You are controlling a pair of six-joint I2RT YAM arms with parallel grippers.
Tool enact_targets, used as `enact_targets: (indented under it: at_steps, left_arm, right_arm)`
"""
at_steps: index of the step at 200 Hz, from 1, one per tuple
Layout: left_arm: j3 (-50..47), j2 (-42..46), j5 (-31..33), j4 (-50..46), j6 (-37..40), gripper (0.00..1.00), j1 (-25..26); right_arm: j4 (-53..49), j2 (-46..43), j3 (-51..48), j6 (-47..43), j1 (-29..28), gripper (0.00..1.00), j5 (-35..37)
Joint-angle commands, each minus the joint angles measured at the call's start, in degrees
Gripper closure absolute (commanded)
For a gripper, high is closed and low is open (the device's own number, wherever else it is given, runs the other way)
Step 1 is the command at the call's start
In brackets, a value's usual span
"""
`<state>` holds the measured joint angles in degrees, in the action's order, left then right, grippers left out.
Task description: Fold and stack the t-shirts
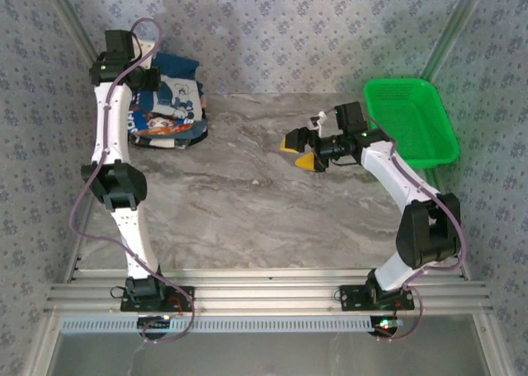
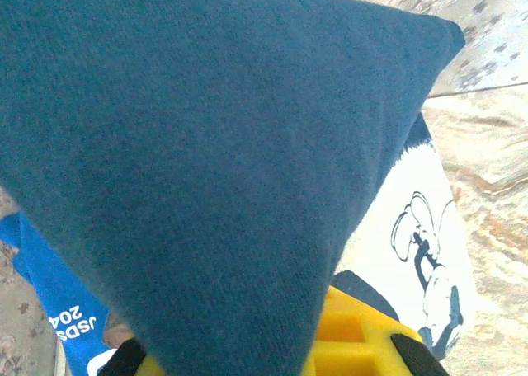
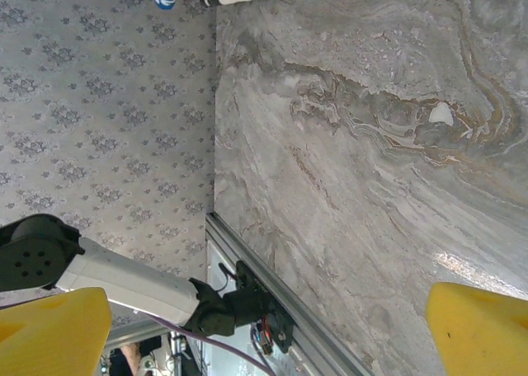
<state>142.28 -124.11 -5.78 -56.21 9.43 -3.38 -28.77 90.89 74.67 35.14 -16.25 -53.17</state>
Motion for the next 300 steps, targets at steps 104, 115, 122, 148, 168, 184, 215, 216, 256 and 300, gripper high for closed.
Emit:
enact_targets:
  at_steps: [104, 115, 122, 148, 168, 184, 215, 216, 256, 300]
  left_arm:
    - [-16.2, 0.6, -1.4, 16.4, -9.7, 0.27, -12.8]
    - [-13.8, 0.5, -3.1, 16.6, -12.6, 0.11, -13.9]
    - [-11.9, 0.3, -3.9, 16.4, -14.3, 0.06, -14.2]
    - [-4.6, 0.0, -5.5, 13.8, -18.8, 0.0, -14.8]
    - [-4.1, 3.0, -6.7, 13.6, -22.3, 0.0, -14.8]
    - [-9.7, 9.1, -8.0, 16.9, -25.4, 0.0, -14.9]
    - [-35.5, 28.8, -7.7, 32.3, -31.6, 0.0, -14.8]
    - [-36.4, 29.5, -7.5, 32.7, -31.8, 0.0, -14.8]
    - [-75.0, 58.8, 12.1, 44.4, -32.3, 0.0, -7.4]
    - [-111.1, 79.2, 20.1, 58.4, -28.3, 0.0, -4.4]
  right_arm:
    - [-6.8, 6.3, 9.9, 0.0, -4.7, 0.0, 2.1]
    - [-7.4, 6.5, 10.6, -0.1, -5.0, 0.0, 2.3]
    - [-7.6, 6.6, 10.9, -0.3, -5.2, 0.0, 2.4]
    - [-9.5, 5.8, 11.3, -1.9, -5.2, 0.0, 1.1]
    - [-11.2, 3.7, 11.2, -4.0, -4.4, 0.0, 2.6]
    - [-15.9, 1.4, 11.5, -9.7, -2.5, 0.0, 6.8]
    - [-21.0, -7.0, 9.1, -23.4, 2.3, 0.0, 29.4]
    - [-20.8, -7.3, 8.7, -23.5, 2.5, 0.0, 30.1]
    - [3.6, -20.1, -15.0, -22.9, 13.6, 0.0, 49.6]
    - [43.2, -23.2, -41.6, -34.5, 15.1, 0.0, 63.1]
